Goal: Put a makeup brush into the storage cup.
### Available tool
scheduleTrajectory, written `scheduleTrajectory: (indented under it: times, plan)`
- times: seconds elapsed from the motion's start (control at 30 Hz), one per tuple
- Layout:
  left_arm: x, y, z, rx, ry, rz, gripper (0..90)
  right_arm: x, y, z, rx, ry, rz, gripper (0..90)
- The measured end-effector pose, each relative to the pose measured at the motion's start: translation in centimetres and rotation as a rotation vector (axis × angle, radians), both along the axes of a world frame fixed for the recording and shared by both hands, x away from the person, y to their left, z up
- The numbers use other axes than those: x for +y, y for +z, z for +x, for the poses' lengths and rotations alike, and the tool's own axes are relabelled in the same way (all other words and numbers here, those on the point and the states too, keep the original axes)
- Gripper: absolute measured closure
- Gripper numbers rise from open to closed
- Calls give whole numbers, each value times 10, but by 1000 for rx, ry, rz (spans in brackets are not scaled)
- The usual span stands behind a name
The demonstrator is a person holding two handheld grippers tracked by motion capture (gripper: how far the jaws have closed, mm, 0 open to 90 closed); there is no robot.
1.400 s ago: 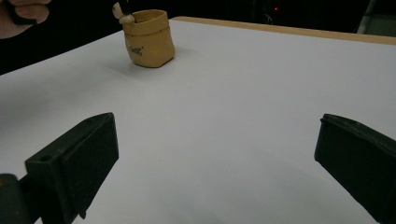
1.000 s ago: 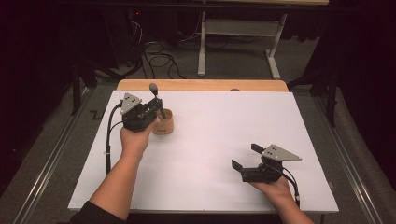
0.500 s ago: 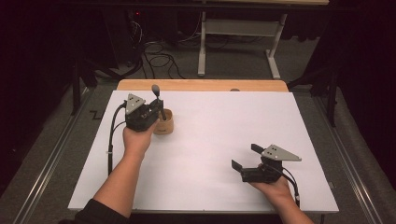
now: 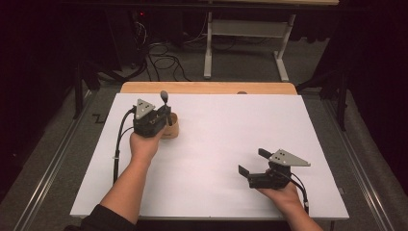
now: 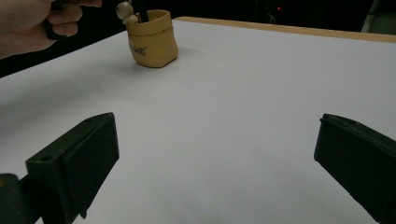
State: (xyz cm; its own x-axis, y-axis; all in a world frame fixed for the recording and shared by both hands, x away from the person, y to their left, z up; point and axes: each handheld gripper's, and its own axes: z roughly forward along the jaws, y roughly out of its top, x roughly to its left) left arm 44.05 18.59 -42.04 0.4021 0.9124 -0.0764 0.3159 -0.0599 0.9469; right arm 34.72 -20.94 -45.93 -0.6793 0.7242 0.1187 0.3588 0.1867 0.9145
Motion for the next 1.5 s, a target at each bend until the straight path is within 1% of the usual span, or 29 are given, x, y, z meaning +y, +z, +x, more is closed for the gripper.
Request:
scheduleTrajectory:
  times: [0.17, 0.27, 0.43, 0.6, 0.63, 0.7, 0.73, 0.77, 0.83, 0.93, 0.97, 1.07, 1.33, 1.5]
  plan:
    - [-1, -6, 1, 16, -2, 15, 777, 0, 0, 0, 1, 1, 0, 8]
    - [-2, -8, 1, 19, -4, 20, 777, 0, 0, 0, 2, 2, 1, 9]
    - [-6, -11, 1, 26, -11, 51, 777, 0, 0, 0, 1, 4, -1, 10]
    - [-8, -12, 2, 34, -14, 56, 770, 1, -1, 0, 3, 7, -3, 10]
    - [-8, -12, 2, 32, -21, 54, 750, 1, -1, 0, 4, 7, -3, 10]
    - [-7, -11, 3, 29, -34, 37, 611, 1, -1, 0, 4, 8, -3, 10]
    - [-7, -11, 3, 29, -34, 37, 560, 1, -1, 0, 4, 8, -3, 10]
    - [-7, -11, 2, 22, -45, 17, 508, 1, -1, 0, 5, 8, -4, 11]
    - [-7, -10, 2, 18, -48, 17, 472, 1, -1, 0, 5, 9, -4, 10]
    - [-7, -10, 1, 16, -53, 13, 435, 2, -1, 0, 6, 9, -5, 11]
    - [-7, -9, 1, 15, -55, 5, 427, 2, -1, 0, 5, 10, -5, 10]
    - [-8, -9, 1, 12, -62, 2, 410, 2, -1, 0, 8, 8, -4, 10]
    - [-7, -8, 1, 16, -66, -16, 391, 2, -1, 0, 5, 9, -6, 11]
    - [-6, -8, 0, 15, -69, -20, 375, 2, -1, 0, 4, 8, -5, 10]
